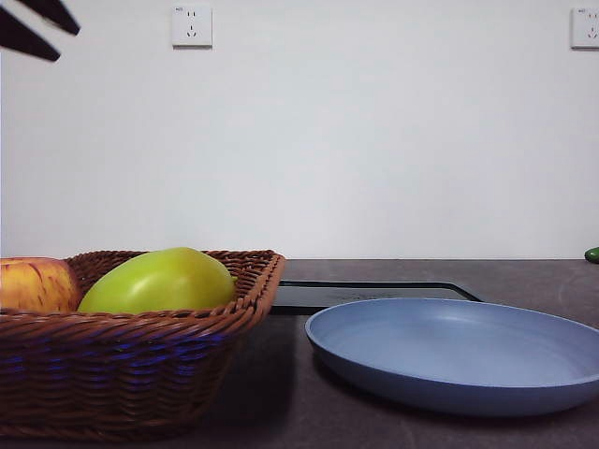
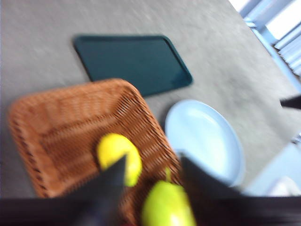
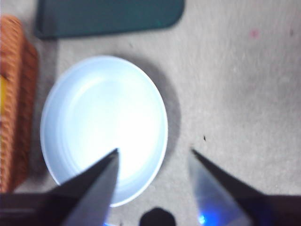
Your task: Take the lemon from the basket,put the lemon in the plate,hand out the plate
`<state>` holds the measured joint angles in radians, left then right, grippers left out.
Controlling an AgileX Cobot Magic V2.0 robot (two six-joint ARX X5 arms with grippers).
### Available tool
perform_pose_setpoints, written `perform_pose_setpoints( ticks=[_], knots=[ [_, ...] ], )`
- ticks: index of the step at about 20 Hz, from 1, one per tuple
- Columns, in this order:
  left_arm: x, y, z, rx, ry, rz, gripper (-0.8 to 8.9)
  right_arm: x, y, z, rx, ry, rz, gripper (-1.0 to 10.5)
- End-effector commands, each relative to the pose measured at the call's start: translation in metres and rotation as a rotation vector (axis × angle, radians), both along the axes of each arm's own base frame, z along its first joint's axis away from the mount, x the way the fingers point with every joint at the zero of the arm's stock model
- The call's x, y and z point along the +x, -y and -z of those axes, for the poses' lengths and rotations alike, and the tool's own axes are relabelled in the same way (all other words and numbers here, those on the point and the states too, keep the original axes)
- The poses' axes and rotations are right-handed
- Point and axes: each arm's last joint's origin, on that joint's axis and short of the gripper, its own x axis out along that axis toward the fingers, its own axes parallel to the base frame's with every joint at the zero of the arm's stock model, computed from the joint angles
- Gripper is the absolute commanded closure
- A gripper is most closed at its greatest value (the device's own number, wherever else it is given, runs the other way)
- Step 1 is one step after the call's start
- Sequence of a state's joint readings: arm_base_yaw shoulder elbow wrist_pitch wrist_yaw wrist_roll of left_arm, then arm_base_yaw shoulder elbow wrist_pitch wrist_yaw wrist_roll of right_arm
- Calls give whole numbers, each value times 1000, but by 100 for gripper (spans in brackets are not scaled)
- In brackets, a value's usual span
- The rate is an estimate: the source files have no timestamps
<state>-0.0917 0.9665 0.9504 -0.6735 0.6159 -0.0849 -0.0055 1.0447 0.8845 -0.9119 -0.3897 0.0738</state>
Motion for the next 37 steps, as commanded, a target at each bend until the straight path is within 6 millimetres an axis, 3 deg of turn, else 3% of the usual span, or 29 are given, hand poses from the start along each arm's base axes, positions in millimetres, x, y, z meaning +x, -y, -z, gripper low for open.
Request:
perform_pose_setpoints(
  ticks=[1, 6, 10, 15, 21, 25, 28, 37],
  knots=[
    [2, 1, -5, 20, 9, -49, 461, 11, -7, 6, -11, -29, -57, 644],
    [2, 1, -5, 6, -14, -63, 459, 35, -24, 42, -23, -144, -124, 648],
    [2, 1, 1, 11, -85, -73, 398, 54, -29, 74, -64, -233, -118, 649],
    [2, 2, 5, 28, -111, -54, 398, 68, -36, 96, -45, -274, -138, 655],
    [2, 2, 5, 29, -110, -53, 398, 79, -43, 117, 8, -319, -132, 802],
    [2, 2, 5, 29, -110, -53, 398, 79, -43, 117, 8, -322, -130, 944],
    [2, 3, 5, 29, -110, -52, 398, 77, -42, 110, 15, -306, -120, 943],
    [-1, 20, 6, 46, -132, -21, 398, 45, -36, 50, 43, -139, -112, 943]
  ],
)
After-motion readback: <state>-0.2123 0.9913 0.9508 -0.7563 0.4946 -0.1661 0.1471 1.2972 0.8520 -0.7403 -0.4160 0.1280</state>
